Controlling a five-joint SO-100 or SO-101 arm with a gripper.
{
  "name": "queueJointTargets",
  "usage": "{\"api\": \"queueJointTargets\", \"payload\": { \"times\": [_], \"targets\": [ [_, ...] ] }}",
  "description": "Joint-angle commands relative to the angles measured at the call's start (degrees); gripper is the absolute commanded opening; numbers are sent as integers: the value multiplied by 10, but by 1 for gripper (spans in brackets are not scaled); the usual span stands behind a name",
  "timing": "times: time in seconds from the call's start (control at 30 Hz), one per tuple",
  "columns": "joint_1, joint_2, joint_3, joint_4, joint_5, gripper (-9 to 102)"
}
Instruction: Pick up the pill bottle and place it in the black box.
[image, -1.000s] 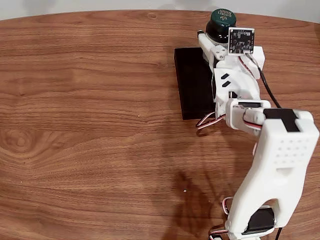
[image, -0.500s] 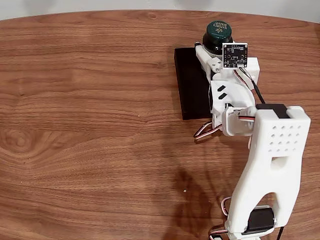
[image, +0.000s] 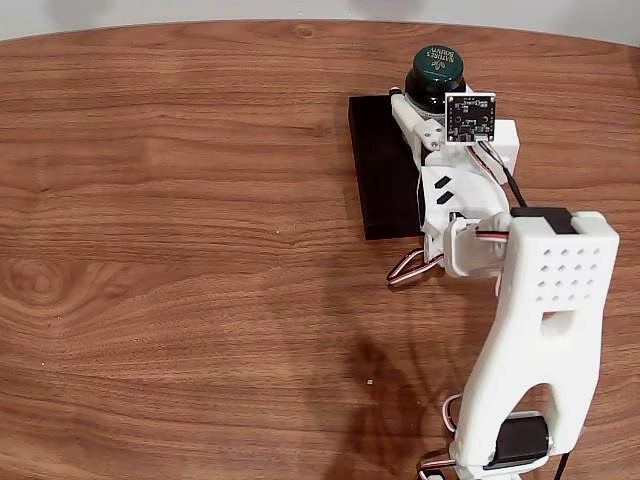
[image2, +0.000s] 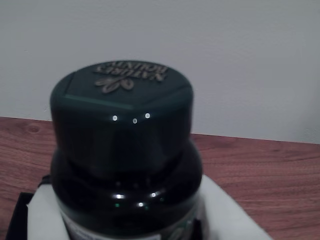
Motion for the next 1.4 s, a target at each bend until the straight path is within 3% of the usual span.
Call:
{"api": "queueJointTargets", "payload": {
  "times": [0.0, 0.3, 0.5, 0.7, 1.37],
  "targets": [
    [-7, 10, -1, -27, 10, 14],
    [-12, 10, 7, -27, 13, 18],
    [-20, 12, 24, -26, 30, 35],
    [-29, 32, 47, -26, 33, 44],
    [-29, 185, 174, -3, 20, 47]
  ]
}}
